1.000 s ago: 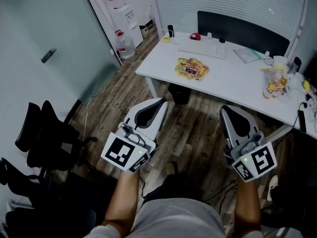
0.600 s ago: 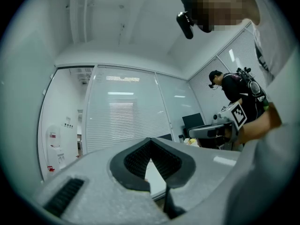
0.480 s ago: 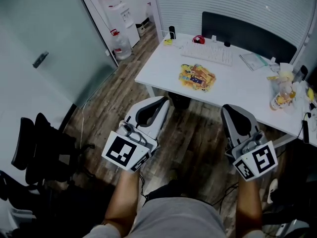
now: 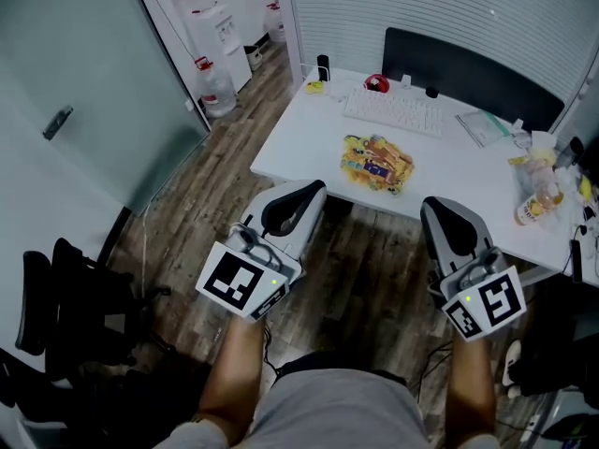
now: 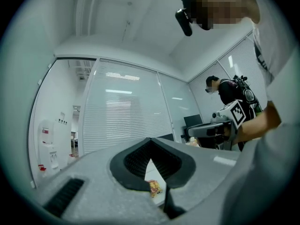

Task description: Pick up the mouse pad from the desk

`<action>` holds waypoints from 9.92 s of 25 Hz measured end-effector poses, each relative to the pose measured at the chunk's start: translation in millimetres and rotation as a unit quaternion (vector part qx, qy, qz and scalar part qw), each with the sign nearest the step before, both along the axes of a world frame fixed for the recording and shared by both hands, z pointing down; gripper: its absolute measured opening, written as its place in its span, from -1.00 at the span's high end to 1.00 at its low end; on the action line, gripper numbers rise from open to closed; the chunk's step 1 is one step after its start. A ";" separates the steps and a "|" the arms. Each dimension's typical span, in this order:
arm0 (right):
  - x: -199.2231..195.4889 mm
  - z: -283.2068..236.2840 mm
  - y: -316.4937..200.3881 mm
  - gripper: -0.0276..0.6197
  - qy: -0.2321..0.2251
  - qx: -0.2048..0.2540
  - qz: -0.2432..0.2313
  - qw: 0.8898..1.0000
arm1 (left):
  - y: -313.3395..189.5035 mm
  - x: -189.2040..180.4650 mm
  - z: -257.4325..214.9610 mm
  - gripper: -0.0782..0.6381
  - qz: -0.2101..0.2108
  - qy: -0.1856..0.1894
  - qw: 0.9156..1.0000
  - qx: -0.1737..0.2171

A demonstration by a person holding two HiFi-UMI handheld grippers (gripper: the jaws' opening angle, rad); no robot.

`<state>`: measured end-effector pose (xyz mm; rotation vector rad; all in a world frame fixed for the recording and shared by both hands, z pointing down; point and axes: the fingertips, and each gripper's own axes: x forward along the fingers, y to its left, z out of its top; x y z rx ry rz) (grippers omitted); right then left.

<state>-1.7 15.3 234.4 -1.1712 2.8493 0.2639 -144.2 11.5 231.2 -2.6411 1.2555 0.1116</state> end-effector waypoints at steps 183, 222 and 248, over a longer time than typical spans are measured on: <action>77.2 324.3 -317.8 0.37 0.204 -0.407 0.128 0.881 | -305.9 45.2 284.1 0.57 0.018 -0.111 0.918 -0.381; 77.4 261.0 -306.8 0.66 0.108 -0.329 -0.165 0.923 | -283.6 74.9 193.8 0.58 0.177 -0.161 0.959 -0.155; 75.9 120.8 -287.9 0.86 0.243 -0.119 -0.139 0.952 | -304.1 50.7 188.6 0.03 0.076 -0.113 0.977 -0.162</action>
